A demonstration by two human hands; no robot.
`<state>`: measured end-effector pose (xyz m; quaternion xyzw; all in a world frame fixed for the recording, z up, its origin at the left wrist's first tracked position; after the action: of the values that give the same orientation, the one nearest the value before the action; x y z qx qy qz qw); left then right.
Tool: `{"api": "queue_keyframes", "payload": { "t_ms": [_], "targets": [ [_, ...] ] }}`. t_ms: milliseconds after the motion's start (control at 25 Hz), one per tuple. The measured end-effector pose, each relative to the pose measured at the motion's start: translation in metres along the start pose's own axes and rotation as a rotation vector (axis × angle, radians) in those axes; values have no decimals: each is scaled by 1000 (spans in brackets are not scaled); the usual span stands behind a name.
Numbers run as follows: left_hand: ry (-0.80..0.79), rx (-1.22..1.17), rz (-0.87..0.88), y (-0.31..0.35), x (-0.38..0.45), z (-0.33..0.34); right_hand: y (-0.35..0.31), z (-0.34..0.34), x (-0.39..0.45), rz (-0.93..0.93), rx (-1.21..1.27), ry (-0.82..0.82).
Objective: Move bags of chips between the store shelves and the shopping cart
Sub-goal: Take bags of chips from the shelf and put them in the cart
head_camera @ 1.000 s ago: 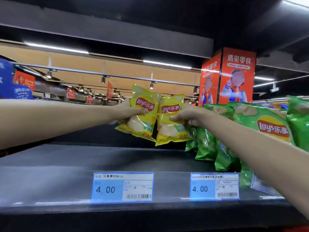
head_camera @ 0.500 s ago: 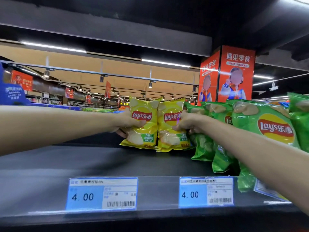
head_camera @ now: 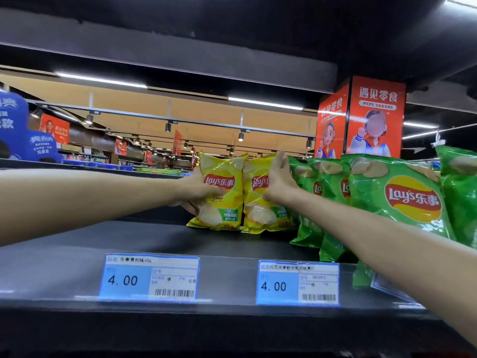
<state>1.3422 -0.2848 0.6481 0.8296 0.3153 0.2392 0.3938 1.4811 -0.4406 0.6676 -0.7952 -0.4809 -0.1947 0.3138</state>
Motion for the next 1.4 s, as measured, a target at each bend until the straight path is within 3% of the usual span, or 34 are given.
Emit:
{"api": "queue_keyframes", "payload": {
  "t_ms": [120,240,520,720,920,1120,1400],
  "targets": [
    [11,66,-20,4,1,3,0,-2,4,-201,-114,18],
    [28,95,-28,7,-2,3,-1,-2,13,-273,-47,46],
    [198,91,141,5,-5,-11,5,-3,19,-250,1,17],
    [111,2,154,8,-2,2,12,0,16,-191,-3,-14],
    [91,47,121,16,-3,3,-1,-9,13,-245,-21,24],
    [84,286,132,31,-17,-17,-34,-34,5,-304,4,-10],
    [245,860,347,37,-96,-44,-74,-45,-51,-396,70,-124]
  ]
}}
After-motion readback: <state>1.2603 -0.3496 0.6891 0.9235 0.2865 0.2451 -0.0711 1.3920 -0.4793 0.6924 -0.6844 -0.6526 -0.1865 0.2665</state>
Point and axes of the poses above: each hand's wrist, its own x-axis towards the middle knuckle, its own z-axis out of the palm, y = z × x, the point moved 2 cm from there along x, towards the middle knuckle, and after that the axes turned 10 degrees about -z, right-handed, at the moved point
